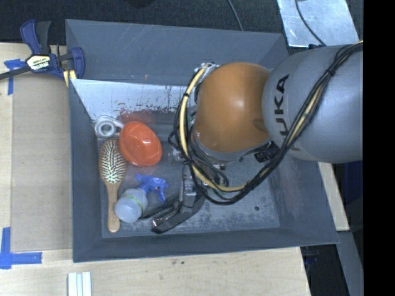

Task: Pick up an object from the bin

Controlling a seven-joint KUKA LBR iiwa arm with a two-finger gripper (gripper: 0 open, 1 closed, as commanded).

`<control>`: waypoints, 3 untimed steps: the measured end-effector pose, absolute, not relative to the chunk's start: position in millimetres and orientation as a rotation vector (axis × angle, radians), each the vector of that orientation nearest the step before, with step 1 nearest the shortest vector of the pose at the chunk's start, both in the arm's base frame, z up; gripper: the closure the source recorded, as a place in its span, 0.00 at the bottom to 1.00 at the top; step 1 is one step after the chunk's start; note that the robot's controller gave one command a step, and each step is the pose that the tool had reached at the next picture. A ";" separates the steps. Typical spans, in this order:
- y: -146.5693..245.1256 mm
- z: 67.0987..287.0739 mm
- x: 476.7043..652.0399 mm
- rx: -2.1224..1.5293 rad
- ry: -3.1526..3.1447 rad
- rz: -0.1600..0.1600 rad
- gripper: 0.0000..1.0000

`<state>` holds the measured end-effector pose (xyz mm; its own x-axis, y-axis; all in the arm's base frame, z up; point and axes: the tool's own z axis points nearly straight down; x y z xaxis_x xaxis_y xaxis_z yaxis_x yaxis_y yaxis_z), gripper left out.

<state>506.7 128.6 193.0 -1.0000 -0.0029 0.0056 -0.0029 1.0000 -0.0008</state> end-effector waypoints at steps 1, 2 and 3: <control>128.1 197.5 508.5 -0.001 -3.144 -0.002 0.00; 147.6 120.5 546.7 0.427 -3.116 0.000 0.00; 161.3 145.2 567.1 0.363 -3.131 -0.004 0.00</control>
Offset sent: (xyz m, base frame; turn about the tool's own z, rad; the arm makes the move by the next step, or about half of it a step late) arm 0.0620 0.0306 -0.1230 -0.4353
